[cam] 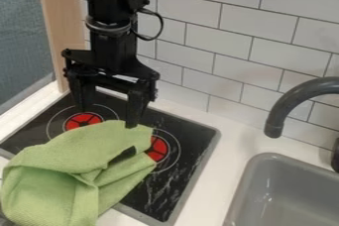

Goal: Move the cloth from bottom to top

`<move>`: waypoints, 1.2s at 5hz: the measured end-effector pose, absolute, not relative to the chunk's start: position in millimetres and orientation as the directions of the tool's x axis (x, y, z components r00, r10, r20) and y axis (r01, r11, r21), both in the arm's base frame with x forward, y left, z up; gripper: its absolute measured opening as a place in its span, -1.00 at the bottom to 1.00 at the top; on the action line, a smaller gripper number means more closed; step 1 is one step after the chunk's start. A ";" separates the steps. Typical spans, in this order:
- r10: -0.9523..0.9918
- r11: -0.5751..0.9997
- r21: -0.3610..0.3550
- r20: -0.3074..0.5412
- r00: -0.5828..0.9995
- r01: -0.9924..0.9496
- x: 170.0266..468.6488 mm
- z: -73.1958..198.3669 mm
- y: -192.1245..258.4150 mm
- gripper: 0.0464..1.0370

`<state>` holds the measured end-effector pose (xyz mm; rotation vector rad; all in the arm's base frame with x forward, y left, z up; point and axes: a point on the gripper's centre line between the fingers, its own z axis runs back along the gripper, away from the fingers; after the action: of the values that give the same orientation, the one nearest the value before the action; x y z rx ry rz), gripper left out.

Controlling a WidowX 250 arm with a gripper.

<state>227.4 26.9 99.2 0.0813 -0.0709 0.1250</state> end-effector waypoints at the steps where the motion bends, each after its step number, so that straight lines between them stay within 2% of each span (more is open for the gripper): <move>1: 0.115 0.990 0.074 0.053 0.992 -0.119 225.0 93.8 25.7 0.92; 3: 0.038 0.997 0.064 0.025 0.999 -0.040 237.5 61.4 41.3 0.92; 6: 0.047 0.998 0.035 0.004 0.999 -0.047 248.1 6.4 62.4 0.92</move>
<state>248.1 62.4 6.4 0.0349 -0.0029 0.0466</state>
